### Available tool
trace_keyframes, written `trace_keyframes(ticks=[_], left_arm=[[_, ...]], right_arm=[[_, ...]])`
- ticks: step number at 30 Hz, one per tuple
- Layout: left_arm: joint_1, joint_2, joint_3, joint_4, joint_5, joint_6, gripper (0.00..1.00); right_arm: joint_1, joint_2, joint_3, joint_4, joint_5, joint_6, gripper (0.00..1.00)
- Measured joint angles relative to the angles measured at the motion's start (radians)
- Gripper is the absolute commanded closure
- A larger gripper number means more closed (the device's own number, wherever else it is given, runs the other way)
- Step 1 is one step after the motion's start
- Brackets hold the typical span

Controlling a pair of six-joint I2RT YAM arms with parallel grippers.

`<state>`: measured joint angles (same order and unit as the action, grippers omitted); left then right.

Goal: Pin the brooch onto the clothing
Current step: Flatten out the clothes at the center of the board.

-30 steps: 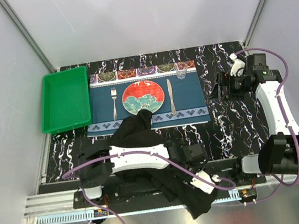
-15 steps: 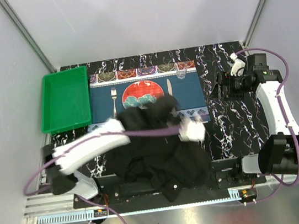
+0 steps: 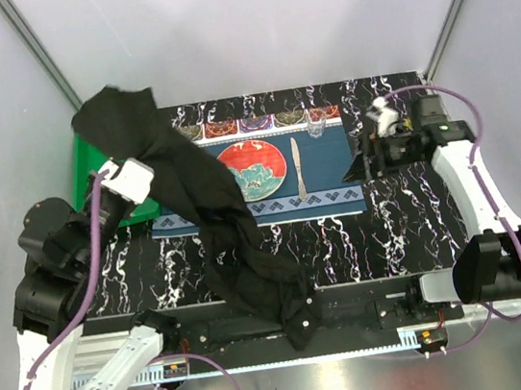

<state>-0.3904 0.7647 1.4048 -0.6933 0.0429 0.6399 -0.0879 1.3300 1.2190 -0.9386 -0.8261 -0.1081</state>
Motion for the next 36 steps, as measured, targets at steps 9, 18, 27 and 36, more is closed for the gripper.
trace_keyframes(ticks=[9, 18, 27, 36], left_arm=[[0.035, 0.017, -0.265, -0.085, -0.401, 0.055, 0.89], [0.093, -0.055, -0.305, -0.440, -0.005, 0.280, 0.01], [-0.563, 0.248, -0.154, -0.456, 0.241, 0.309, 0.01], [-1.027, 0.405, -0.309, -0.299, 0.223, 0.447, 0.07]], right_arm=[[0.349, 0.062, 0.000, -0.056, 0.083, -0.153, 0.15], [0.182, 0.099, 0.073, -0.079, 0.097, -0.121, 0.13], [0.088, 0.101, 0.131, -0.095, 0.080, -0.107, 0.13], [0.088, 0.076, 0.121, -0.105, 0.082, -0.093, 0.13]])
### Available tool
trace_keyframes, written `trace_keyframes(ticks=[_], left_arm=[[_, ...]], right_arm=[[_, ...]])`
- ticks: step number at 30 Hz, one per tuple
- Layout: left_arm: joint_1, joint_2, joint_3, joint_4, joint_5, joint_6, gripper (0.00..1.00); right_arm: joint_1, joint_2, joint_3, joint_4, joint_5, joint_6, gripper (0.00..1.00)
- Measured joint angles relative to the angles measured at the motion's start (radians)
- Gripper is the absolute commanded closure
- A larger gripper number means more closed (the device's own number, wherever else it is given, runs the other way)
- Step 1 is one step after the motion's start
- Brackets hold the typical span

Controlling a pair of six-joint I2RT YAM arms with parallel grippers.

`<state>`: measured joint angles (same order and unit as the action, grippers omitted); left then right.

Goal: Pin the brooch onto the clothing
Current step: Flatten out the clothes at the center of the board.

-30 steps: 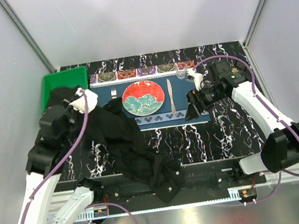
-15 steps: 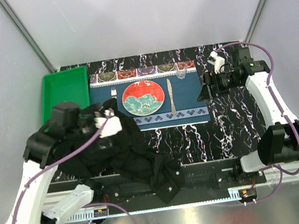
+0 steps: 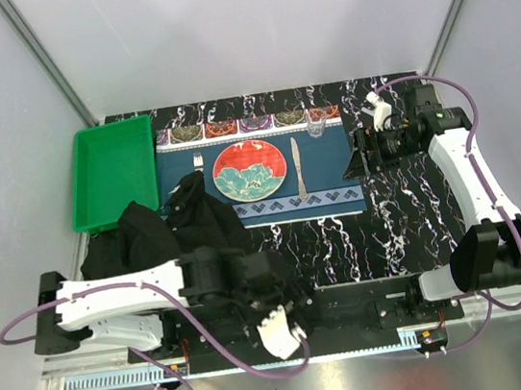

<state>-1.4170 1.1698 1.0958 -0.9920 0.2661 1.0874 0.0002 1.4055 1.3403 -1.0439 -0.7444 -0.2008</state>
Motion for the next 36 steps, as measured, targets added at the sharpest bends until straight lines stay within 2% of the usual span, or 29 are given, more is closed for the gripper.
trace_keyframes(ticks=[3, 8, 15, 18, 19, 22, 23, 24, 28, 31, 33, 36], left_arm=[[-0.058, 0.108, -0.006, 0.076, 0.000, 0.060, 0.13], [-0.074, 0.197, -0.057, 0.123, -0.027, 0.168, 0.13], [-0.084, 0.204, -0.083, 0.013, -0.055, 0.259, 0.08], [-0.096, 0.204, -0.085, -0.011, -0.068, 0.266, 0.11], [-0.098, 0.204, -0.091, -0.002, -0.078, 0.266, 0.14], [-0.101, 0.211, -0.131, 0.061, -0.114, 0.267, 0.53], [-0.101, 0.217, -0.155, 0.092, -0.136, 0.271, 0.86], [-0.099, 0.224, -0.175, 0.118, -0.154, 0.269, 1.00], [-0.086, 0.219, -0.199, 0.175, -0.212, 0.211, 1.00], [-0.021, 0.169, -0.105, 0.164, -0.228, 0.113, 1.00], [0.088, 0.113, 0.024, 0.183, -0.232, 0.017, 1.00], [0.334, 0.054, 0.238, 0.266, -0.246, -0.130, 1.00]], right_arm=[[0.000, 0.000, 0.000, 0.000, 0.000, 0.004, 0.13], [0.000, 0.000, -0.001, -0.001, 0.000, 0.006, 0.12], [0.001, -0.008, -0.026, -0.002, -0.002, 0.000, 0.12], [0.001, -0.008, -0.044, -0.001, -0.007, -0.002, 0.12], [0.001, -0.008, -0.051, -0.001, -0.008, -0.002, 0.12], [0.001, -0.008, -0.067, -0.001, -0.008, -0.002, 0.12], [0.001, -0.008, -0.071, 0.000, -0.008, -0.002, 0.13], [0.001, -0.008, -0.074, -0.001, -0.008, -0.002, 0.13], [0.001, -0.008, -0.078, 0.000, -0.004, -0.005, 0.14], [0.001, -0.008, -0.079, 0.001, -0.002, -0.005, 0.14], [0.001, -0.008, -0.084, 0.004, -0.010, -0.016, 0.14], [0.002, -0.007, -0.098, -0.010, -0.024, -0.063, 0.16]])
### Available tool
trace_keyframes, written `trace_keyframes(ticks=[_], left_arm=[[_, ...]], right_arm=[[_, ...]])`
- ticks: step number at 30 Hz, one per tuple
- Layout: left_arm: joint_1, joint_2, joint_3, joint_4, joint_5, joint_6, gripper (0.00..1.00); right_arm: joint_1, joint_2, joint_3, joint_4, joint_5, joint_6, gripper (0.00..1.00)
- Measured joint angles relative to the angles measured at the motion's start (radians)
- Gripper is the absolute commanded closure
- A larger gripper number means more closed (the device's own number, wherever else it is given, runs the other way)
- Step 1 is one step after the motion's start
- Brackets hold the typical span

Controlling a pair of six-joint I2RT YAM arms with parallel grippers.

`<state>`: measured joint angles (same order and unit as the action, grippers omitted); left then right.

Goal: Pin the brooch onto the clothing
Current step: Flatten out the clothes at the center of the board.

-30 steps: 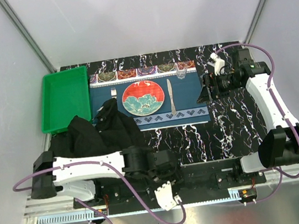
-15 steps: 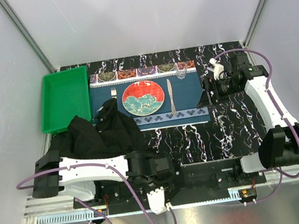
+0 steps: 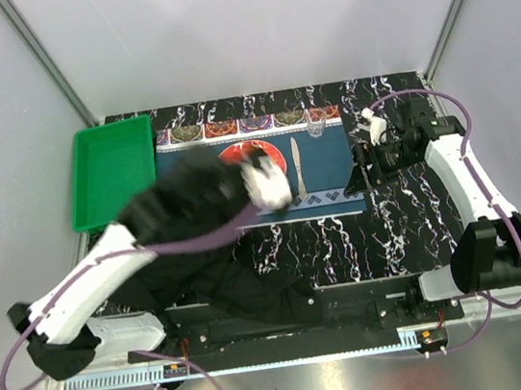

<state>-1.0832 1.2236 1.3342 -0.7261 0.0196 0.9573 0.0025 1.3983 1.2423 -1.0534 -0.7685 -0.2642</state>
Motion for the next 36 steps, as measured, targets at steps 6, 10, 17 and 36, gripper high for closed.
trace_keyframes(ticks=[6, 10, 17, 36], left_arm=[[0.662, -0.132, 0.156, 0.224, -0.133, -0.332, 1.00], [0.822, -0.175, 0.144, 0.242, -0.198, -0.461, 1.00], [1.025, -0.141, 0.161, 0.233, -0.235, -0.597, 1.00], [1.132, -0.116, 0.224, 0.197, -0.172, -0.699, 1.00]], right_arm=[[0.225, 0.005, -0.002, -0.041, 0.065, -0.105, 0.14], [0.456, 0.018, -0.023, -0.022, 0.125, -0.121, 0.04], [0.850, 0.211, -0.016, 0.061, 0.288, -0.097, 0.07], [1.100, 0.586, 0.154, 0.204, 0.521, -0.027, 0.25]])
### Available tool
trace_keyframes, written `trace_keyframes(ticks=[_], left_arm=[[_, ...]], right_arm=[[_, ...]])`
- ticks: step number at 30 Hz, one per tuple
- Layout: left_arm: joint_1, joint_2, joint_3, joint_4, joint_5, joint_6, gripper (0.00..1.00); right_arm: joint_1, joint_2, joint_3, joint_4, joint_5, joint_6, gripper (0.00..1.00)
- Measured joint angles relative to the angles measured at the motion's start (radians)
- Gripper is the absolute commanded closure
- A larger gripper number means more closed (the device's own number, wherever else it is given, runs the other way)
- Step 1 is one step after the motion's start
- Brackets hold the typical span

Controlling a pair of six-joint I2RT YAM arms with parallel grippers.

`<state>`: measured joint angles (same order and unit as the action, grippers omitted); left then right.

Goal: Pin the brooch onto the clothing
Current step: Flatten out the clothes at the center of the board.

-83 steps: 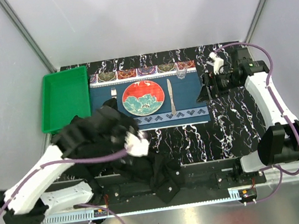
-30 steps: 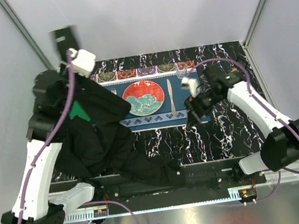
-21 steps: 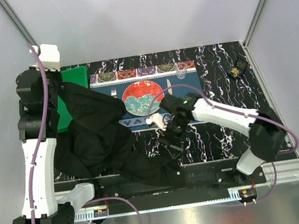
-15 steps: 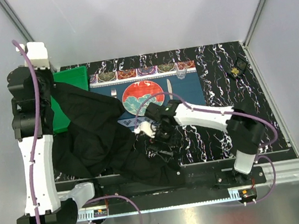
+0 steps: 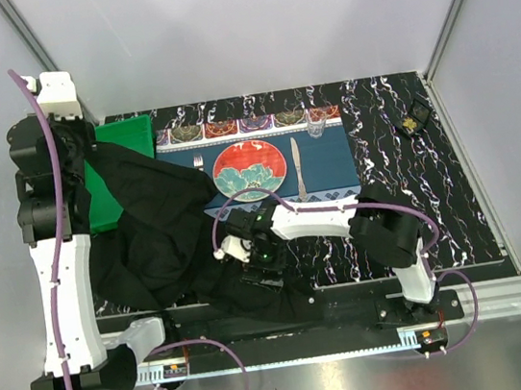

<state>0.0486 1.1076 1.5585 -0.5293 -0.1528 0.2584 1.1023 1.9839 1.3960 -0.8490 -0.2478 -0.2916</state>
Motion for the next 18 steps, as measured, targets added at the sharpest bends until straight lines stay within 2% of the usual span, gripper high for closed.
trace_keyframes(ticks=[1, 2, 3, 4, 8, 12, 14, 18], left_arm=[[0.000, 0.000, 0.000, 0.000, 0.004, -0.003, 1.00], [0.000, 0.000, 0.000, 0.000, 0.009, -0.005, 1.00], [0.000, 0.000, 0.000, 0.000, 0.012, -0.009, 1.00], [0.000, 0.000, 0.000, 0.000, 0.015, -0.012, 1.00], [0.000, 0.009, 0.026, -0.016, 0.027, -0.024, 1.00], [0.000, 0.043, 0.137, -0.054, 0.040, -0.030, 1.00], [0.000, 0.058, 0.201, -0.058, 0.040, -0.030, 1.00], [0.000, 0.103, 0.406, -0.069, 0.036, -0.020, 1.00]], right_arm=[[0.000, 0.002, -0.001, 0.000, 0.008, 0.002, 0.33], [-0.001, 0.003, -0.003, 0.001, 0.019, 0.004, 0.64], [-0.001, 0.003, -0.008, 0.005, 0.028, 0.008, 0.86], [-0.001, 0.003, -0.011, 0.004, 0.034, -0.002, 1.00], [-0.005, -0.034, -0.069, 0.003, 0.085, -0.008, 1.00], [-0.097, -0.211, -0.105, -0.053, 0.097, -0.012, 1.00], [-0.235, -0.346, -0.057, -0.087, 0.089, -0.019, 1.00], [-0.620, -0.521, 0.184, -0.084, 0.085, -0.045, 1.00]])
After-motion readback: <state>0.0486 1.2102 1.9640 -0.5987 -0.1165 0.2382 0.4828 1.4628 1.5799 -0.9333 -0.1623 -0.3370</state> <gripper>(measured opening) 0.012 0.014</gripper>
